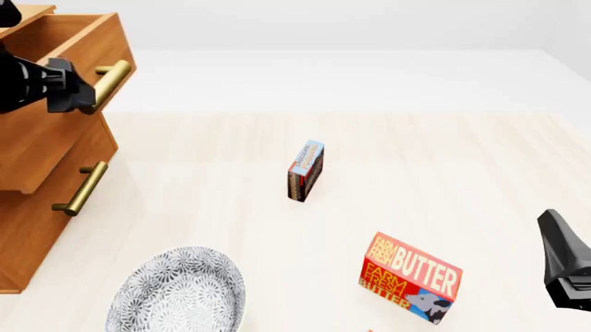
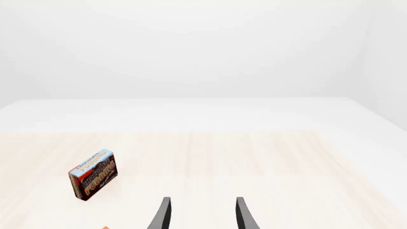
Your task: Put the chocolate pudding in the top drawer of the cabinet and close it.
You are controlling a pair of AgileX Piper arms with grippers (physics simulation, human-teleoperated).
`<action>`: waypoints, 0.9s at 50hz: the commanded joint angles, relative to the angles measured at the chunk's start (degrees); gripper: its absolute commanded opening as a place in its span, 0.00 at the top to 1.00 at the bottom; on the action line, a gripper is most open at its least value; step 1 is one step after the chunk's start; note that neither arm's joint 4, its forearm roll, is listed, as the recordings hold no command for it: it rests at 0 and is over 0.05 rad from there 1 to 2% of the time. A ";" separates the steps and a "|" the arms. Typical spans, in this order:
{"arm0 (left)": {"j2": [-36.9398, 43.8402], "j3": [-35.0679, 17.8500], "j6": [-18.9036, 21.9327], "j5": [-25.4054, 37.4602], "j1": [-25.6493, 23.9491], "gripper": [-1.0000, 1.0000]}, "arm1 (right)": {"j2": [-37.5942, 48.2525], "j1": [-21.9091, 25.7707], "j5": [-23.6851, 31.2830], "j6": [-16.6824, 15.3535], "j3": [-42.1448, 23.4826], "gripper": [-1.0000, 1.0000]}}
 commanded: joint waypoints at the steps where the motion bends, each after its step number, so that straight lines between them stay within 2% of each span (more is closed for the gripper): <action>1: -0.09 0.36 0.27 -0.23 -1.20 0.00 | 0.00 0.01 0.00 0.00 0.00 0.00; 19: -0.33 -1.30 0.04 0.61 -3.55 0.00 | -0.01 0.01 0.00 -0.01 0.00 0.00; 32: -0.69 0.82 -0.94 -0.45 -5.47 0.00 | 0.01 0.01 0.00 -0.01 0.00 0.00; 45: -0.17 0.73 -0.73 -0.83 -6.16 0.00 | -0.01 0.01 0.00 -0.01 0.00 0.00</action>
